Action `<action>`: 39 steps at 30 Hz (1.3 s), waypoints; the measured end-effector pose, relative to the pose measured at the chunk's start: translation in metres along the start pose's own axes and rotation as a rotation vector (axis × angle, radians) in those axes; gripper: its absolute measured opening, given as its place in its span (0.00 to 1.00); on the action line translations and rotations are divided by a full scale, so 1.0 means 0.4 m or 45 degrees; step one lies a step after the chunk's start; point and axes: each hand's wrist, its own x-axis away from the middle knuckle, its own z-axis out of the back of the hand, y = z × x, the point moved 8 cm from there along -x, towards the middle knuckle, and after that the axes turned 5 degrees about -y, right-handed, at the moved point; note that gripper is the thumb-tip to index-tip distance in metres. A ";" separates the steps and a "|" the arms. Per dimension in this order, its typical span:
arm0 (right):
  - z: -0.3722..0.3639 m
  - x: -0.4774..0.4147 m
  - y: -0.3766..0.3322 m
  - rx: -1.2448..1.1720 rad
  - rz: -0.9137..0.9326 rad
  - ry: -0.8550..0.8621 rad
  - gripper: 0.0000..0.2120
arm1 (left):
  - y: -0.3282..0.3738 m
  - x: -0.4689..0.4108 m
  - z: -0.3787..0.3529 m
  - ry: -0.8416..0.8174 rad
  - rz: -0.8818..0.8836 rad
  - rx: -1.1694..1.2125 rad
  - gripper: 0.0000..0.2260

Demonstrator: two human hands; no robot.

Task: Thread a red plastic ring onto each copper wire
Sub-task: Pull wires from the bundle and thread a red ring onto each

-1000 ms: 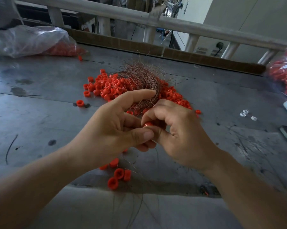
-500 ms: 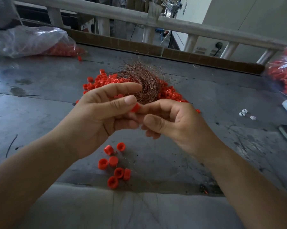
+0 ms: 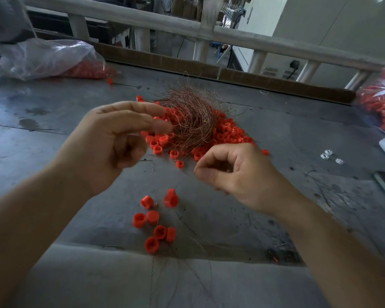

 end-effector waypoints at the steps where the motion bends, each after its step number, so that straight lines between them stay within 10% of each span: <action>1: -0.013 -0.002 0.009 0.060 -0.027 -0.038 0.07 | 0.006 -0.005 0.023 0.086 -0.016 -0.014 0.07; 11: -0.059 0.000 0.046 0.386 -0.135 -0.247 0.03 | 0.027 -0.038 0.173 0.623 -0.053 -1.080 0.07; 22: 0.014 0.003 0.039 0.377 -0.131 -0.066 0.04 | -0.026 -0.081 0.212 0.486 0.089 -1.664 0.10; 29: 0.064 -0.006 0.060 0.455 -0.180 0.162 0.06 | 0.012 -0.072 0.165 0.431 -0.162 -1.470 0.05; 33: 0.093 -0.005 0.078 0.526 -0.188 0.329 0.06 | 0.021 -0.032 0.026 -0.042 -0.310 -0.840 0.05; 39: 0.091 -0.016 0.056 0.516 0.006 0.397 0.02 | -0.037 -0.009 -0.076 -0.393 -0.346 -1.036 0.05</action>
